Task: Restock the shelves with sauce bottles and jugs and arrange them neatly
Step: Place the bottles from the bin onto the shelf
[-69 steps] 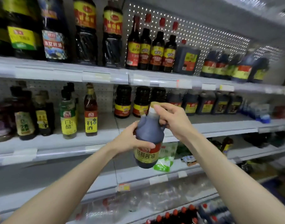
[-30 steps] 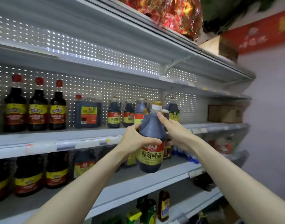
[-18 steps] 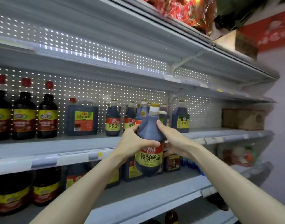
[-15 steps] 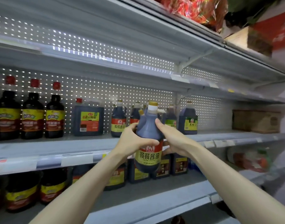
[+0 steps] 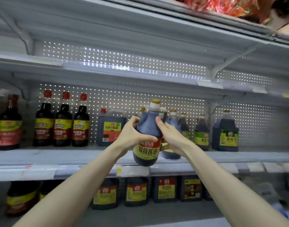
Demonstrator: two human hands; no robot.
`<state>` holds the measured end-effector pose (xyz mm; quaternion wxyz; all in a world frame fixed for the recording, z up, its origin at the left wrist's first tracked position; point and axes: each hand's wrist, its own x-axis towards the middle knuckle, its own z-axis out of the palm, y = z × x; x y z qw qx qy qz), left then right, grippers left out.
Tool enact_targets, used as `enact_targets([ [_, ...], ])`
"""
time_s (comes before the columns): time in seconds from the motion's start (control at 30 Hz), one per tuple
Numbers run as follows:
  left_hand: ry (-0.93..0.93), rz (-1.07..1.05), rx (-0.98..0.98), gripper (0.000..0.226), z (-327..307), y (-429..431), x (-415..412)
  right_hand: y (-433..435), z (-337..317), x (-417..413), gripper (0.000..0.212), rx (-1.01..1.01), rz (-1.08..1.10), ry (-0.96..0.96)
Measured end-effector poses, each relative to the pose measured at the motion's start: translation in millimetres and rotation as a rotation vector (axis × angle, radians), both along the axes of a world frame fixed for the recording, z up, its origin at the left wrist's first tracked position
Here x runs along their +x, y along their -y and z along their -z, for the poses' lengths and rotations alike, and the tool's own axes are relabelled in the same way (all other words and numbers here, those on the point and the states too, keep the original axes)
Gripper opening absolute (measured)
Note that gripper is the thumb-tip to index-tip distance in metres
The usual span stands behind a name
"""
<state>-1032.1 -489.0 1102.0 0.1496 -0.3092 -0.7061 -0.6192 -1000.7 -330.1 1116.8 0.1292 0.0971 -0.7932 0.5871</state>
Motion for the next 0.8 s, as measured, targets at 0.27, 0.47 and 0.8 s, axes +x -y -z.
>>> enact_targets([
  [0.27,0.016,-0.122,0.006,0.066,6,-28,-24,-26,2,-33,0.056,0.020,-0.088,-0.047],
  [0.47,0.028,-0.200,0.031,0.071,5,-50,-39,-48,-3,-60,0.057,0.054,-0.156,-0.073],
  [0.8,0.080,-0.212,0.057,0.080,10,-56,-64,-49,5,-103,0.066,0.003,-0.204,-0.075],
])
